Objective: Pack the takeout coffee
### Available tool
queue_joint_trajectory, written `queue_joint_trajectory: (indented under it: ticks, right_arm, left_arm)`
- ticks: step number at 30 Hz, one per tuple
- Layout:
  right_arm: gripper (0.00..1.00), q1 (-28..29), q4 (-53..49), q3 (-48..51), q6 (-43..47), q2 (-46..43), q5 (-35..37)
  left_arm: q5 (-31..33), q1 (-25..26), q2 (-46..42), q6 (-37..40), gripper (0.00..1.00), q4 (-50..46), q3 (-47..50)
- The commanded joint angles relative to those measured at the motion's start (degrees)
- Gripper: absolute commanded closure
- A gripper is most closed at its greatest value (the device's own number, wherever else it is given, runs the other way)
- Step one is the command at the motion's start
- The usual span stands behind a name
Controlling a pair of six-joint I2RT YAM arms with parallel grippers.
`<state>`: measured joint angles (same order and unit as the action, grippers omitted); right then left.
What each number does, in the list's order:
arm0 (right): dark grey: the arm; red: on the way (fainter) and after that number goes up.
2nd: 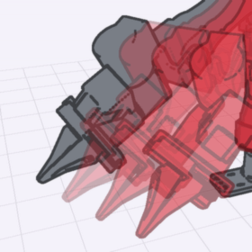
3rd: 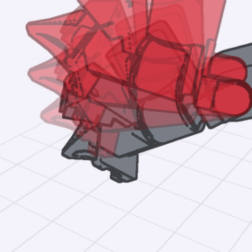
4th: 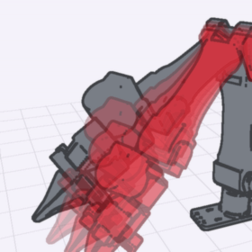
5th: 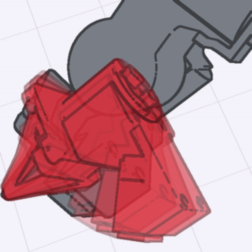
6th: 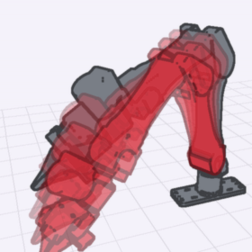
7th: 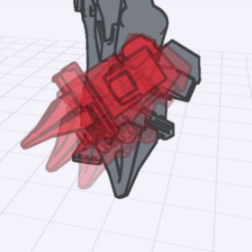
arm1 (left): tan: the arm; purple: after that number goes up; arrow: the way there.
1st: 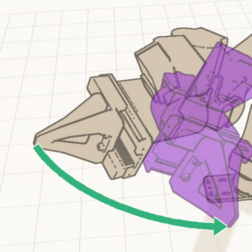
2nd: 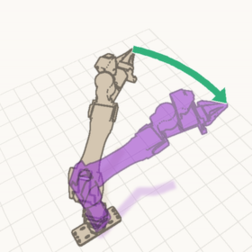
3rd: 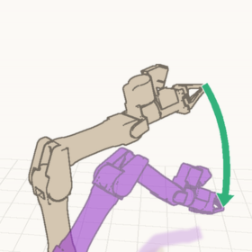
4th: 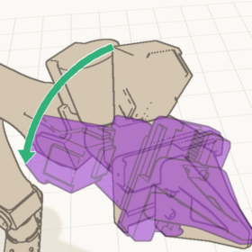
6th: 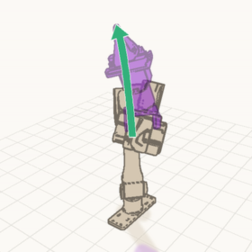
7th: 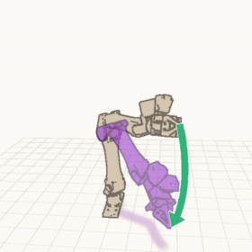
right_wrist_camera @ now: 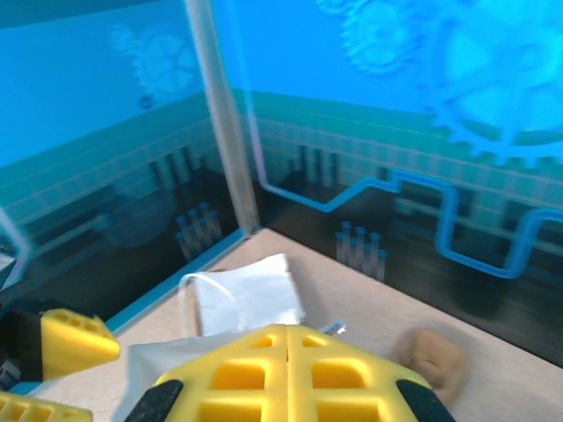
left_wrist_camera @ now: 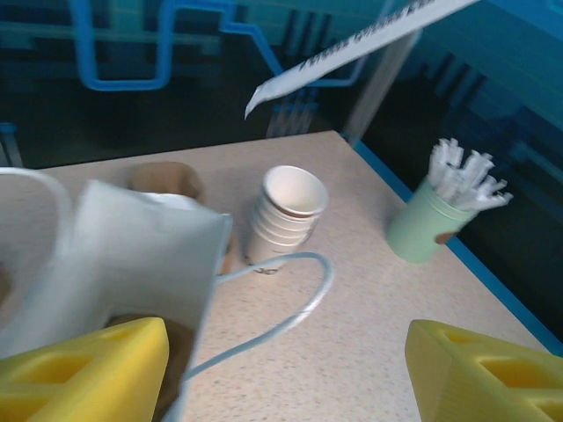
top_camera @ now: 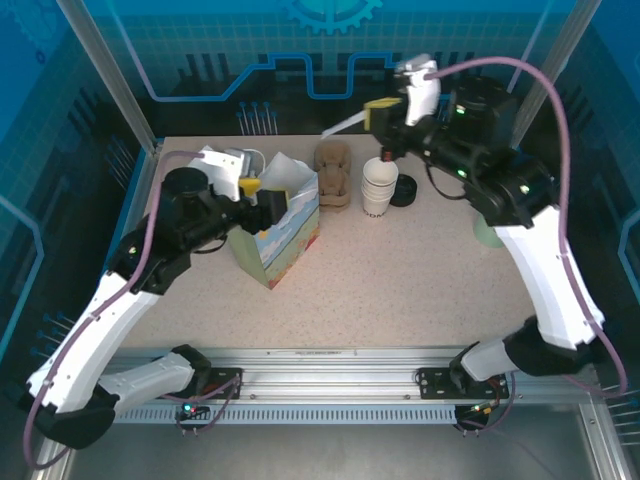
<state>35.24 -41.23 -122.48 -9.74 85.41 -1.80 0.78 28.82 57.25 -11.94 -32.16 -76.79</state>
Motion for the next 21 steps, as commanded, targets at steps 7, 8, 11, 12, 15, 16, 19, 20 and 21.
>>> queue_joint_trajectory:
  ticks: [7,8,11,12,15,16,19,20,21]
  right_arm:
    - [1.00,6.66,-1.80,-4.96,-1.60,9.12,-4.93]
    - [1.00,6.74,-2.28,-4.51,-1.80,9.41,-4.52]
    - [1.00,6.80,-2.46,-2.17,-1.94,10.35,-3.03]
    - [1.00,6.81,-2.13,-1.45,-1.87,10.91,-2.95]
    - [1.00,6.79,-2.12,-1.65,-1.65,14.37,-2.94]
    - [1.00,6.84,-2.73,-2.62,-1.46,16.06,-3.40]
    - [0.95,6.79,-3.66,-4.44,-1.34,20.58,-4.13]
    - [0.92,6.84,-3.94,-4.85,-1.38,21.81,-4.18]
    - [0.90,6.79,-4.24,-5.32,-1.47,23.18,-4.01]
  left_arm:
    - [8.84,-4.28,-3.28,3.33,0.27,-9.10,-3.01]
    - [8.96,-4.31,-3.29,3.41,0.27,-9.22,-3.06]
    - [8.89,-4.39,-3.20,3.56,0.26,-9.15,-2.67]
    - [8.80,-4.45,-3.20,3.60,0.26,-9.15,-2.49]
    - [8.63,-4.44,-3.20,3.56,0.26,-8.78,-1.95]
    - [8.56,-4.48,-3.20,3.54,0.26,-8.72,-1.78]
    - [8.54,-4.48,-2.95,3.83,0.26,-8.70,-1.70]
    - [8.54,-4.57,-2.86,4.02,0.25,-8.56,-1.71]
    - [8.71,-4.81,-2.65,4.25,0.25,-8.57,-1.80]
